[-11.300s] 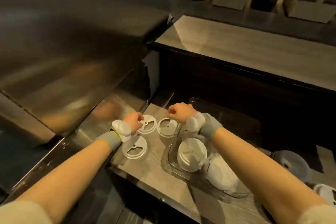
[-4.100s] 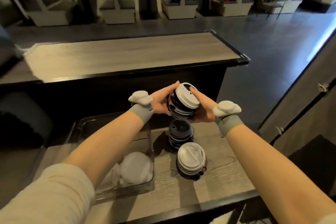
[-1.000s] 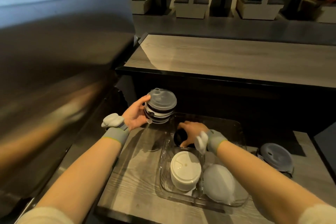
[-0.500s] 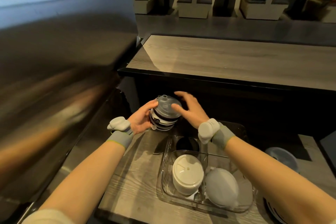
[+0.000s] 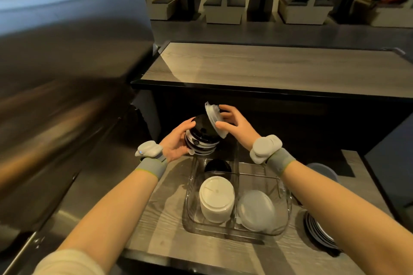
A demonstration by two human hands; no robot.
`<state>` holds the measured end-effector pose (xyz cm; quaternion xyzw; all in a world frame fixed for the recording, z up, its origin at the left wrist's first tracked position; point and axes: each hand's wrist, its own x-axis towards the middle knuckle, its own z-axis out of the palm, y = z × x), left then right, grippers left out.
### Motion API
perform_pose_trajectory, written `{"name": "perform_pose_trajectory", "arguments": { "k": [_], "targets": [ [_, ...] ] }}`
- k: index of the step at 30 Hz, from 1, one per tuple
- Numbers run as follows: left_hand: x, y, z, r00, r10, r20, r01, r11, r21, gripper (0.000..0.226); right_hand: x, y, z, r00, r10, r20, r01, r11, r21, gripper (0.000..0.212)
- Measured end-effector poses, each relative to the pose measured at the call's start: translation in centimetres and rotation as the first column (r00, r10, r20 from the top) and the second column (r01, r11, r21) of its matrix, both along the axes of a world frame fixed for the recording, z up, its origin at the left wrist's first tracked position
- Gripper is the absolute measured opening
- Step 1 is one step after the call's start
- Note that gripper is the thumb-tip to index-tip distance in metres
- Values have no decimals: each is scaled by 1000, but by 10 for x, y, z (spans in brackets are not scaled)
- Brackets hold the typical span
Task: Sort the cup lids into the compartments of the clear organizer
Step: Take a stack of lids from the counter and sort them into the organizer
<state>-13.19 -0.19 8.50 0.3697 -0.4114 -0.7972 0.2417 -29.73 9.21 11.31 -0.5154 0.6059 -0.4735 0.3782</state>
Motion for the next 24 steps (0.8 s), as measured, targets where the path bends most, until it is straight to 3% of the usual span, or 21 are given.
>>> {"name": "perform_pose_trajectory", "arguments": {
  "k": [2, 4, 7, 10, 14, 17, 20, 22, 24],
  "targets": [
    [-7, 10, 0, 999, 44, 6, -44, 998, 33, 21, -12, 24, 4, 998, -2, -66, 1, 1000, -17, 54],
    [-6, 6, -2, 998, 60, 31, -61, 998, 30, 35, -19, 39, 6, 986, 33, -163, -31, 999, 15, 54],
    [-8, 4, -4, 996, 76, 50, -78, 996, 52, 53, -34, 67, 3, 962, 159, -220, -117, 974, 193, 53],
    [-16, 13, -4, 991, 130, 24, -132, 990, 56, 56, -47, 95, -9, 905, 316, -285, -196, 904, 381, 54],
    [-25, 23, -2, 990, 138, -6, -138, 989, 47, 39, -47, 115, -38, 641, 524, -560, -236, 830, 506, 65],
    [-29, 35, -3, 993, 114, 16, -114, 993, 28, 30, -38, 122, -55, 429, 619, -658, -287, 784, 551, 66],
    [-30, 46, -8, 996, 86, 25, -87, 996, 26, 43, -34, 128, -67, 221, 637, -739, -309, 764, 567, 69],
    [-30, 50, -10, 995, 83, 51, -84, 996, 15, 42, -35, 126, -63, 271, 564, -780, -320, 817, 479, 61],
    [-29, 54, -12, 994, 87, 70, -88, 996, 6, 36, -34, 118, -48, 451, 317, -834, -291, 936, 199, 43]
  ]
}}
